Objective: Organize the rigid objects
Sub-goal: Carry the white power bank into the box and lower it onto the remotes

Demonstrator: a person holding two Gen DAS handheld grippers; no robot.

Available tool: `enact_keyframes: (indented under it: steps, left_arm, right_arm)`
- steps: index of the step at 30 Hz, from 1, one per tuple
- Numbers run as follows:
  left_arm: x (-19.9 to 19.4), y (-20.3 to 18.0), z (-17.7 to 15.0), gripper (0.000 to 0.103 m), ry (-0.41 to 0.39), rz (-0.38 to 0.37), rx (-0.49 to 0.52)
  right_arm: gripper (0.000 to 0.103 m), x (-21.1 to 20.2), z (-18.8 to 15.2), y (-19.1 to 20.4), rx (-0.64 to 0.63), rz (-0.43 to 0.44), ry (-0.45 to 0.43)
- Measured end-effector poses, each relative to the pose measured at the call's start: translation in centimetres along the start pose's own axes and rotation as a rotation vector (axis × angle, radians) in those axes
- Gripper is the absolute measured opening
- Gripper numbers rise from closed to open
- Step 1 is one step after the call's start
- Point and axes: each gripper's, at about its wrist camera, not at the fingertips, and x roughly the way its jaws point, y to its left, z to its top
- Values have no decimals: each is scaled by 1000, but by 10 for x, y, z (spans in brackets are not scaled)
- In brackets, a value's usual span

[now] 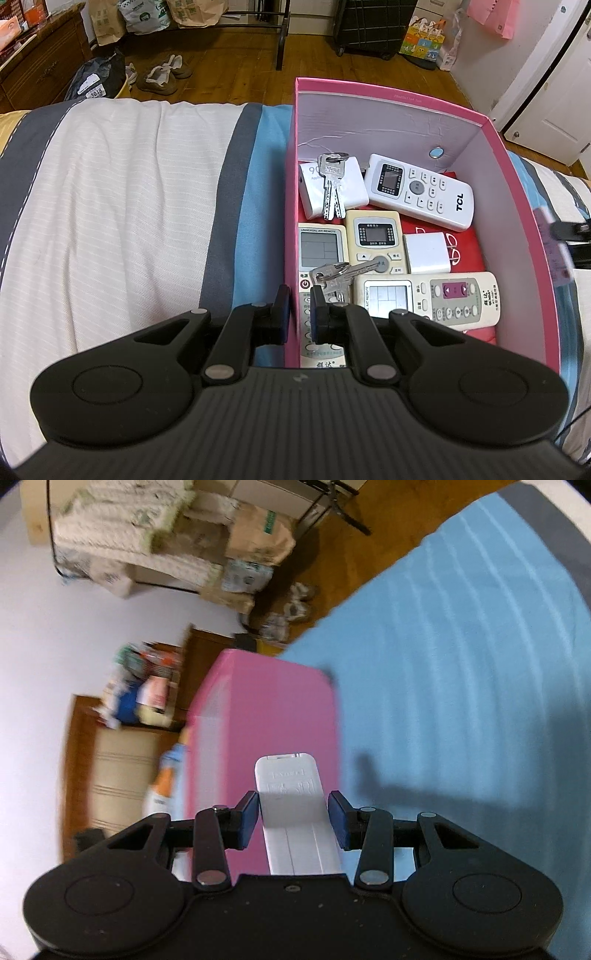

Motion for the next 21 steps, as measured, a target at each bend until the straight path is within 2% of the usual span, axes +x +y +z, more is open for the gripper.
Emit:
enact_keyframes:
  steps: [4, 11, 16, 19, 21]
  left_arm:
    - [0, 0, 0, 8, 1, 0, 1]
    - [0, 0, 0, 8, 0, -3, -1]
    - [0, 3, -1, 8, 0, -11, -7]
    - [-1, 5, -1, 8, 0, -17, -10]
    - [0, 6, -1, 8, 0, -22, -13]
  right_arm:
    - [47, 7, -10, 28, -3, 108, 34]
    - [47, 39, -28, 107, -282, 67, 131]
    - [47, 80, -41, 152, -533, -44, 197]
    - [47, 102, -51, 161, -673, -145, 251]
    - [47, 116, -58, 163, -716, -186, 295]
